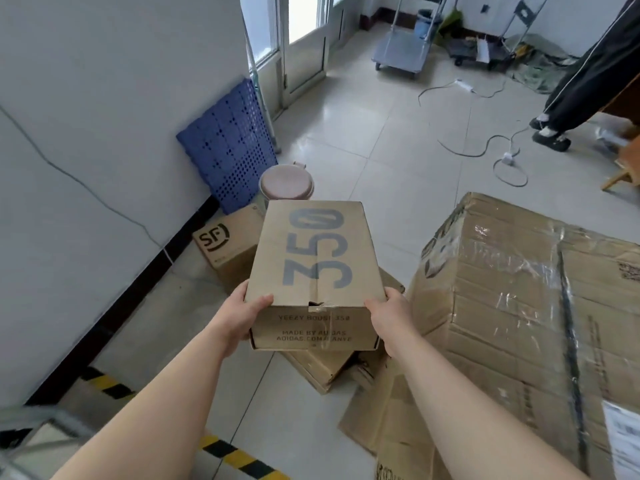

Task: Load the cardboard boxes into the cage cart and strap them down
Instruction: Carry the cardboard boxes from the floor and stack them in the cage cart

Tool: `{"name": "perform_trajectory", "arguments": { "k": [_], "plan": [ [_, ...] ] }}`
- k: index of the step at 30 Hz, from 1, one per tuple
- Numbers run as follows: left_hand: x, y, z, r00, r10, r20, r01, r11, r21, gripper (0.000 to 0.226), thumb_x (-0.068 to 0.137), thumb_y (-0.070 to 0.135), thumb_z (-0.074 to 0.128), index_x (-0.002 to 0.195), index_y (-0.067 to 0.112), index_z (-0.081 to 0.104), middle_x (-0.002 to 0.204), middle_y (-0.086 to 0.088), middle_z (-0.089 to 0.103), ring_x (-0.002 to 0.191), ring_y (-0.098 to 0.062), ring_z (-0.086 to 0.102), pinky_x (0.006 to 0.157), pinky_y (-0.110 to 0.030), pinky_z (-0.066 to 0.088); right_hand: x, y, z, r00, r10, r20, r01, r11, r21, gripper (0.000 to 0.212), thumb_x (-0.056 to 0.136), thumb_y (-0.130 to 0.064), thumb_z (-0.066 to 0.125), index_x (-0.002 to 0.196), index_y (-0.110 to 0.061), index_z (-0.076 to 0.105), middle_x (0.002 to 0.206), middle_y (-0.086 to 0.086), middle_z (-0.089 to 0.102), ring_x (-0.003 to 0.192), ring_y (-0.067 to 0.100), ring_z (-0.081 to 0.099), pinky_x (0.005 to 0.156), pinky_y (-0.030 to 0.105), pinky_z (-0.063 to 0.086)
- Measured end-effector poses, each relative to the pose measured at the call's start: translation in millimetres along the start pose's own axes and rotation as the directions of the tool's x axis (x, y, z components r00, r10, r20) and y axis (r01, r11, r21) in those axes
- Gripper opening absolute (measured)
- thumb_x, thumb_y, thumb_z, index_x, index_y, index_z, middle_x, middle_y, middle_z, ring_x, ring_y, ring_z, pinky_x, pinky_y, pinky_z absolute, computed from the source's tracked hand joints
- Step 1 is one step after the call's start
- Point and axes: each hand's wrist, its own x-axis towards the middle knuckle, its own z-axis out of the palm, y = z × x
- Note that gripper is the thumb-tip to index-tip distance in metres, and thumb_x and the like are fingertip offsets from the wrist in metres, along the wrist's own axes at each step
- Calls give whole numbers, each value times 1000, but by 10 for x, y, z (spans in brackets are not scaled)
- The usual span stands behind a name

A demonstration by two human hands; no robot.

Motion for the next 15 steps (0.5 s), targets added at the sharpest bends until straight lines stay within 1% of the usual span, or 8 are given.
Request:
{"name": "perform_trajectory", "arguments": {
  "k": [2,3,6,9,11,12,13,15],
  "plan": [
    [88,-133,72,1000,-9,-2,9,999,44,48,95,27,59,138,29,39,124,-4,58,100,-20,56,69,-33,45,102,100,65,999,49,-3,-49,998,-35,18,94,-11,47,109,-17,55,114,7,60,92,23,58,67,30,48],
    [115,-197,101,1000,-9,-7,10,997,71,51,95,26,59,140,27,37,125,-4,57,102,-19,54,73,-33,45,142,148,93,997,71,-3,-71,996,-58,20,94,-10,48,112,-16,55,115,7,60,94,24,57,71,31,48],
    [154,-357,183,1000,-18,-12,19,989,146,60,93,25,62,145,21,32,131,-4,53,112,-22,52,90,-37,46,213,231,153,993,117,12,-115,986,-122,32,92,-13,53,124,-13,51,119,6,59,98,24,56,72,31,47],
    [154,-486,272,999,-40,-29,45,978,206,59,94,22,61,145,18,31,133,-5,52,115,-22,50,91,-35,44,234,251,166,978,205,37,-197,967,-161,40,95,-20,54,132,-10,45,128,9,55,101,25,52,77,32,44],
    [131,-532,345,998,-44,-50,54,973,223,57,95,22,58,145,18,31,135,-6,51,117,-23,49,98,-38,44,229,264,172,961,266,81,-252,956,-149,48,96,-24,55,138,-8,40,134,10,51,101,25,48,78,31,41],
    [115,-534,383,997,-42,-62,56,972,229,56,96,22,56,145,18,30,136,-6,50,120,-24,49,103,-41,42,221,266,177,954,282,101,-267,954,-139,51,95,-25,55,140,-8,38,136,9,50,105,26,48,79,31,40],
    [94,-518,423,996,-42,-78,59,970,234,54,97,22,55,145,18,30,137,-6,49,123,-25,48,105,-41,41,206,264,179,953,281,114,-266,955,-130,53,95,-27,56,141,-9,37,138,9,49,111,27,49,81,31,39],
    [36,-446,496,990,-34,-136,69,963,259,51,98,22,54,143,16,33,137,-7,50,123,-27,49,102,-42,42,165,241,164,964,240,118,-228,968,-108,51,94,-29,57,140,-12,41,137,7,52,117,28,51,83,31,42]
  ]
}}
